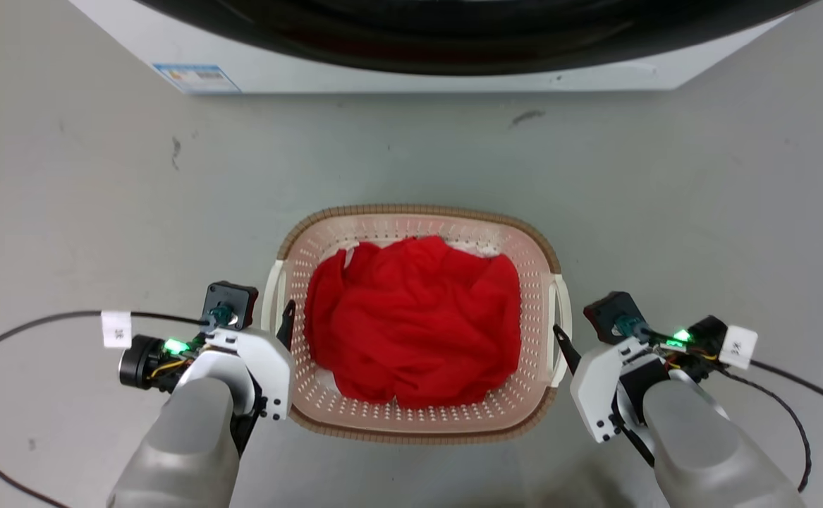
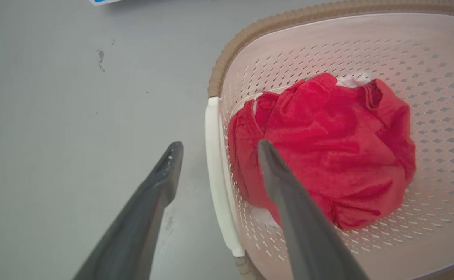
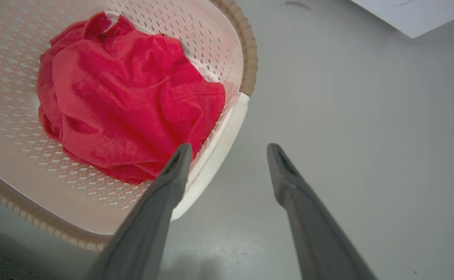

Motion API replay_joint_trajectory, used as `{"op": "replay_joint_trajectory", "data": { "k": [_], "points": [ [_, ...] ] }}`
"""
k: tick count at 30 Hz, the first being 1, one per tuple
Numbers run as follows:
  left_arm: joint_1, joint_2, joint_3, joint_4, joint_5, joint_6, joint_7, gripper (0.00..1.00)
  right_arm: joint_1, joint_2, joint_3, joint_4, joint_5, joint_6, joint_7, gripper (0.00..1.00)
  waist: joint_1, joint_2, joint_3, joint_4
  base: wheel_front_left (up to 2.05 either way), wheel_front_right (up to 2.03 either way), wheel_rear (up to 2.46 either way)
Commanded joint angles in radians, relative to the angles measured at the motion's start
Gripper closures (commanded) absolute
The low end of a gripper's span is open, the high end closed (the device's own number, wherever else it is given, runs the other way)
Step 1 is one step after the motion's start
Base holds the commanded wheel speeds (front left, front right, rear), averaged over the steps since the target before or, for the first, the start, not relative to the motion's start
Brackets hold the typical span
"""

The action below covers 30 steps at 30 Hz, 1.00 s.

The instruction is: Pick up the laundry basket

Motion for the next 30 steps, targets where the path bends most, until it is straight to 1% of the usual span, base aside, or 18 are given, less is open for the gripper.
{"op": "replay_joint_trajectory", "data": {
  "k": [1,7,13,21,29,30],
  "points": [
    [-0.029,0.006,-0.011,0.024,0.008,-0.003,0.000,0.00,-0.028,0.002,0.017,0.013,0.022,-0.001,0.011,0.00,-0.0002,0.0000,0.035,-0.002,0.00,0.00,0.00],
    [-0.094,0.000,-0.040,0.080,0.007,-0.004,0.015,0.00,-0.078,0.002,0.082,0.056,0.094,-0.001,0.063,0.00,-0.0002,0.0000,0.101,0.004,0.00,0.00,0.00],
    [-0.131,-0.005,-0.062,0.099,0.002,-0.004,0.034,0.00,-0.117,0.002,0.116,0.077,0.127,-0.001,0.085,0.00,-0.0002,0.0000,0.155,0.005,0.00,0.00,0.00],
    [-0.164,-0.013,-0.108,0.110,-0.015,-0.005,0.058,0.00,-0.160,0.002,0.132,0.097,0.147,-0.001,0.096,0.00,-0.0002,0.0000,0.225,0.008,0.00,0.00,0.00],
    [-0.184,-0.017,-0.152,0.116,-0.035,-0.005,0.078,0.00,-0.185,0.000,0.136,0.107,0.164,-0.001,0.103,0.00,-0.0002,0.0000,0.259,0.011,0.00,0.00,0.00],
    [-0.189,-0.017,-0.158,0.115,-0.038,-0.005,0.080,0.49,-0.188,0.000,0.140,0.108,0.164,-0.001,0.103,0.47,-0.0002,0.0000,0.261,0.013,0.00,0.00,0.00]
  ]
}}
